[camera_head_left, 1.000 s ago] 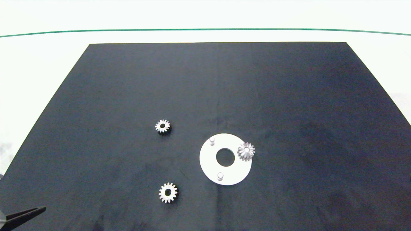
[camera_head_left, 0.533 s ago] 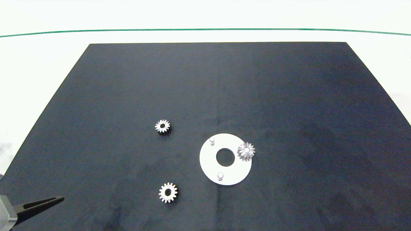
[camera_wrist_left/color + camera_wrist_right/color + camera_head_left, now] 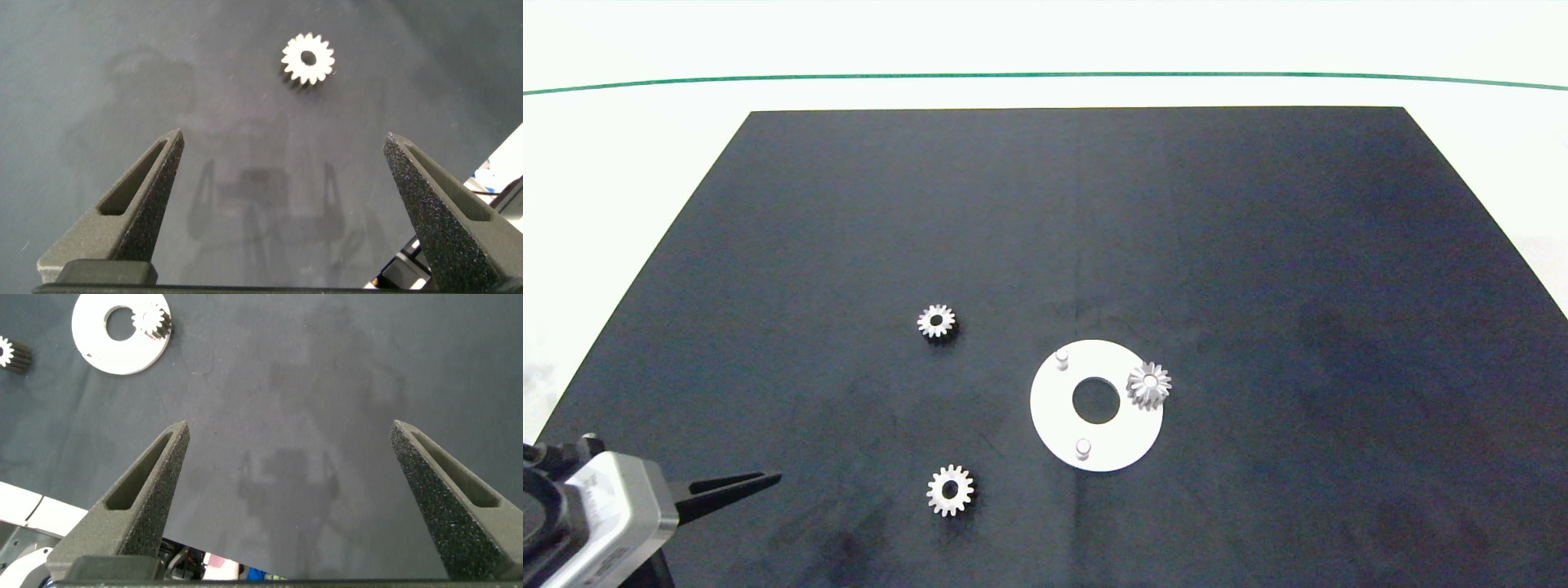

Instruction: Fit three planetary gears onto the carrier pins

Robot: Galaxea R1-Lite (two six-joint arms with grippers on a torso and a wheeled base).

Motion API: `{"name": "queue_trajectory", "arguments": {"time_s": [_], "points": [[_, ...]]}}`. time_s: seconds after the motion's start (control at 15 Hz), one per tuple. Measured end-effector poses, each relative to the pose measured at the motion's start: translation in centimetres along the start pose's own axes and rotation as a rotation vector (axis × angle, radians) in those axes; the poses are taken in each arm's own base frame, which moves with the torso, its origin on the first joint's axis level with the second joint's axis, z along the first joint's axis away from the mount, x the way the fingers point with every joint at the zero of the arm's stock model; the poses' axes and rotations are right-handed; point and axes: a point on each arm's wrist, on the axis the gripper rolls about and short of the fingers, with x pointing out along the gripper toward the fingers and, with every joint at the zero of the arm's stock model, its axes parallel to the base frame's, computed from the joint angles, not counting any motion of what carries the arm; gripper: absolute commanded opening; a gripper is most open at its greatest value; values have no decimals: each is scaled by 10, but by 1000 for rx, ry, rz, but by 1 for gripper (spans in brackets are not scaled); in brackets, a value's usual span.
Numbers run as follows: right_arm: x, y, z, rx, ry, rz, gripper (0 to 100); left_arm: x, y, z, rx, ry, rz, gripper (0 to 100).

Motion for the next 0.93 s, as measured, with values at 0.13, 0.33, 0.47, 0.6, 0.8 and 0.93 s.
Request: {"name": "queue_trajectory", "arguments": {"time_s": [0.13,0.33,0.47,0.6,0.8,0.93], "points": [[-2,-1,-1,2,-5,0,100,6,0,-1,3,32,3,100],[-3,-1,-3,-1,3,0,100,16,-1,0,15,67,34,100],[-4,-2,-3,-1,2,-1,100,20,-4,2,30,84,43,100],[-4,-2,-4,-1,2,-1,100,24,-7,9,49,80,40,100],[-4,-2,-4,-3,7,-1,100,27,-9,15,65,126,21,100],[-3,-1,-3,-5,10,1,100,27,-10,20,78,168,9,100]]}}
